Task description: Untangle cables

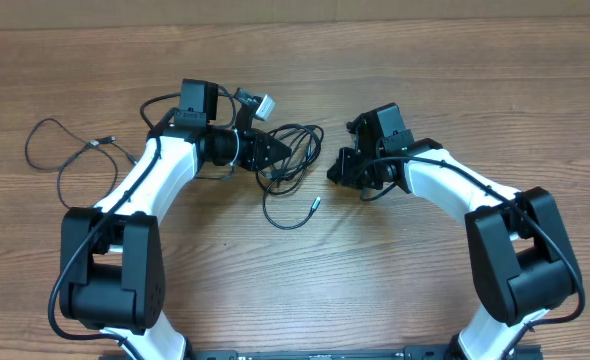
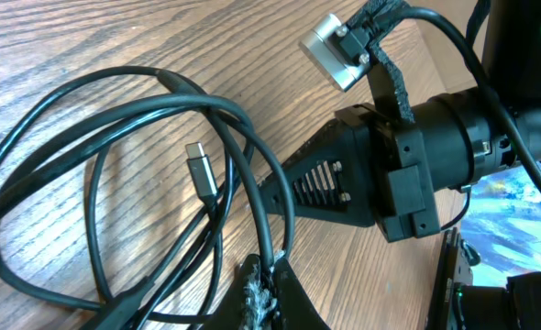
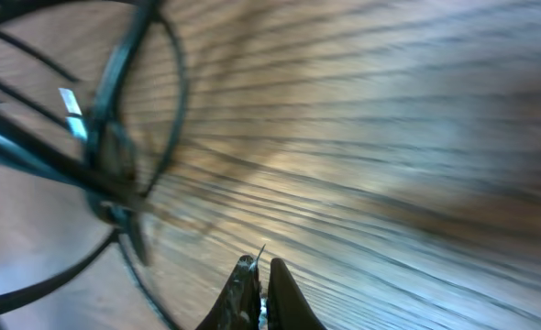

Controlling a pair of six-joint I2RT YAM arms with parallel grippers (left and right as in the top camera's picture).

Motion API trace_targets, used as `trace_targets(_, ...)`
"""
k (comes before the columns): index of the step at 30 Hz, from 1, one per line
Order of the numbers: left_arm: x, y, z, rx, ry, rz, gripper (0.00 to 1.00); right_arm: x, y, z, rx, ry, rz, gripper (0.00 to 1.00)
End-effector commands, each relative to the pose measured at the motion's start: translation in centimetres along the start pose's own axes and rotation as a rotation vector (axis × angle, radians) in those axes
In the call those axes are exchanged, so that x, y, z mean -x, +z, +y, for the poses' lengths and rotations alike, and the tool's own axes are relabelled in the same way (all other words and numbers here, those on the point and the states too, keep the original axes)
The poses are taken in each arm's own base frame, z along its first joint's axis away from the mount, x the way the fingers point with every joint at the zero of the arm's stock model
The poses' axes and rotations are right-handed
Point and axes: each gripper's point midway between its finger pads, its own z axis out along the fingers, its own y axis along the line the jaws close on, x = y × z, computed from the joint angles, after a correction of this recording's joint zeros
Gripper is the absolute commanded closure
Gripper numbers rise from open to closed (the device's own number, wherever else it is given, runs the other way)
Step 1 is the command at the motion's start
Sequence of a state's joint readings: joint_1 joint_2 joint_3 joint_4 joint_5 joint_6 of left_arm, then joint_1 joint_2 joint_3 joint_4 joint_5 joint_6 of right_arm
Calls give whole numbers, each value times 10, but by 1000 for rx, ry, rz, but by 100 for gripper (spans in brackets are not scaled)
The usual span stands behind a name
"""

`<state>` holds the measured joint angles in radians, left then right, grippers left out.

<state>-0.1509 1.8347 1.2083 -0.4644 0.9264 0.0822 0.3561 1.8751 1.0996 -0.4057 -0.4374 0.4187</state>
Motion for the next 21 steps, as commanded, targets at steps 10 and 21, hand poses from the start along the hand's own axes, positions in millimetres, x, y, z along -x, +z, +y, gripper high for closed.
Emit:
trace_targets(10, 2, -1, -3, 14, 36, -1, 94, 9, 0, 1, -7, -14, -37, 61)
trace_targets(21, -12, 27, -2, 164, 106, 84, 78, -25, -22, -76, -309, 152, 84, 47)
